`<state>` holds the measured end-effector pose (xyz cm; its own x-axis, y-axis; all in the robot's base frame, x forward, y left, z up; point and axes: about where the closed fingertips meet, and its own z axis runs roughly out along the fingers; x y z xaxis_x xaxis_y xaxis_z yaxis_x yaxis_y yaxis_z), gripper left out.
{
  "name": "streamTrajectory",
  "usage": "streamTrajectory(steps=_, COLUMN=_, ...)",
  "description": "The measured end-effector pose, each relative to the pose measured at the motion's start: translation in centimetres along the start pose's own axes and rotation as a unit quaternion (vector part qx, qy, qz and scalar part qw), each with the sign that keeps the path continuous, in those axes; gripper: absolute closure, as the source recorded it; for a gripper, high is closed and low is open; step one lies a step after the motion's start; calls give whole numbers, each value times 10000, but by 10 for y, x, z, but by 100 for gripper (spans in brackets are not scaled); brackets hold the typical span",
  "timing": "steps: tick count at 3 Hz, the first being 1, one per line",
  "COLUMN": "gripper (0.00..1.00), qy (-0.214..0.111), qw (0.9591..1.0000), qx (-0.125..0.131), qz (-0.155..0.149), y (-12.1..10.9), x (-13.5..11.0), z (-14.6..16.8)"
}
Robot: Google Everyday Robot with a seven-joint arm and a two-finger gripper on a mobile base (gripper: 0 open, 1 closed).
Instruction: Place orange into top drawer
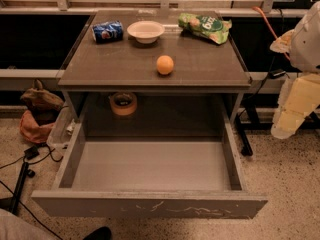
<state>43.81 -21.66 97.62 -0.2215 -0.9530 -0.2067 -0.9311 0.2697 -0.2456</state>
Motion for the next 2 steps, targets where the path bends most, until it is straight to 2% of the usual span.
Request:
streamTrajectory(steps=1, gripper=0, qy=-1, qw=10000, qx=0, qz=0, y=0, x=0, z=0)
streamTrajectory(steps=2, gripper=0, qy=-333, qw=9994, qx=-52, qz=-120, y=-24, x=-4, z=19)
